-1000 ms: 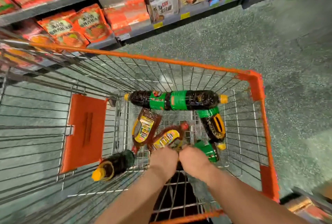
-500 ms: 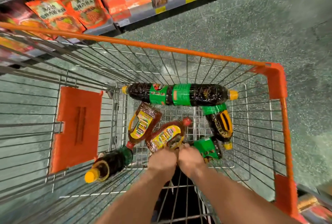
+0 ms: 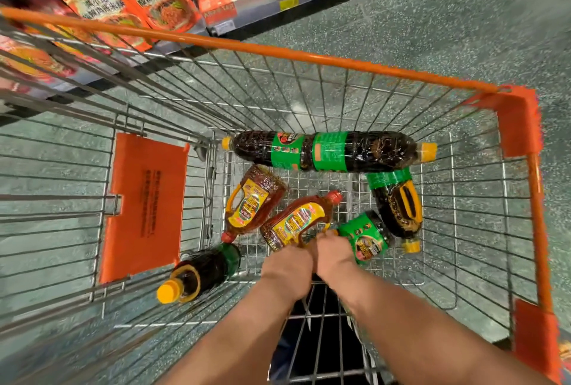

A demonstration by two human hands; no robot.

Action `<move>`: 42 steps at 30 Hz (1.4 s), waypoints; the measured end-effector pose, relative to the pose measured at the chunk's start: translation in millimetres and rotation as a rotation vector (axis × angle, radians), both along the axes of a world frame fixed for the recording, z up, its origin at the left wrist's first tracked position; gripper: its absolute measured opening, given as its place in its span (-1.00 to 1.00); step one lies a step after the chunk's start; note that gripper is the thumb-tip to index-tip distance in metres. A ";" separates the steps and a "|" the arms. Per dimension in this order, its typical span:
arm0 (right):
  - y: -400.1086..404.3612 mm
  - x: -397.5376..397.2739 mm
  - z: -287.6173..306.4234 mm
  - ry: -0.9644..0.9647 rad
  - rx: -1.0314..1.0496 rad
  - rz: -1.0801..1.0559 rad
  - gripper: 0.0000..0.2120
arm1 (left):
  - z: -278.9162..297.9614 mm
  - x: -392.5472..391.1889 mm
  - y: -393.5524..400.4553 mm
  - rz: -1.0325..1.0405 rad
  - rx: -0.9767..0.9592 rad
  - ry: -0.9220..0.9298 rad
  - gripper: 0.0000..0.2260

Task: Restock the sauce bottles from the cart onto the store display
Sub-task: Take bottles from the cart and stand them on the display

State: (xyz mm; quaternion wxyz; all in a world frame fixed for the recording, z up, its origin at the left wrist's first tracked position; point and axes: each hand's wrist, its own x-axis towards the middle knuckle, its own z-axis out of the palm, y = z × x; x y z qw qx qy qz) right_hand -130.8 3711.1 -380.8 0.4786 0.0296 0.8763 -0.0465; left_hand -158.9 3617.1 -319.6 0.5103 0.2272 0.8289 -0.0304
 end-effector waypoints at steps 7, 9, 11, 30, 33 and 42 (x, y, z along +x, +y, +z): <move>-3.8 6.5 7.2 -0.006 0.044 -0.011 -0.74 | 5.2 -2.2 -1.1 0.035 0.054 0.045 -0.74; -3.6 10.4 17.1 -0.029 0.053 0.089 -0.72 | 14.3 -3.5 -0.9 0.033 0.047 0.075 -0.73; -0.3 15.3 26.8 -0.067 0.033 0.202 -0.70 | 22.8 -4.5 -1.7 0.027 0.039 0.100 -0.72; 56.9 47.4 279.5 0.529 0.014 -0.638 -0.83 | 242.0 -29.6 27.4 0.108 0.498 0.408 -0.82; 61.9 54.2 333.1 0.650 0.056 -0.713 -0.81 | 306.8 -27.9 51.3 0.034 0.658 0.521 -0.72; 80.0 135.0 483.2 0.999 0.263 -0.979 -0.75 | 456.1 25.0 119.0 -0.411 1.000 0.660 -0.64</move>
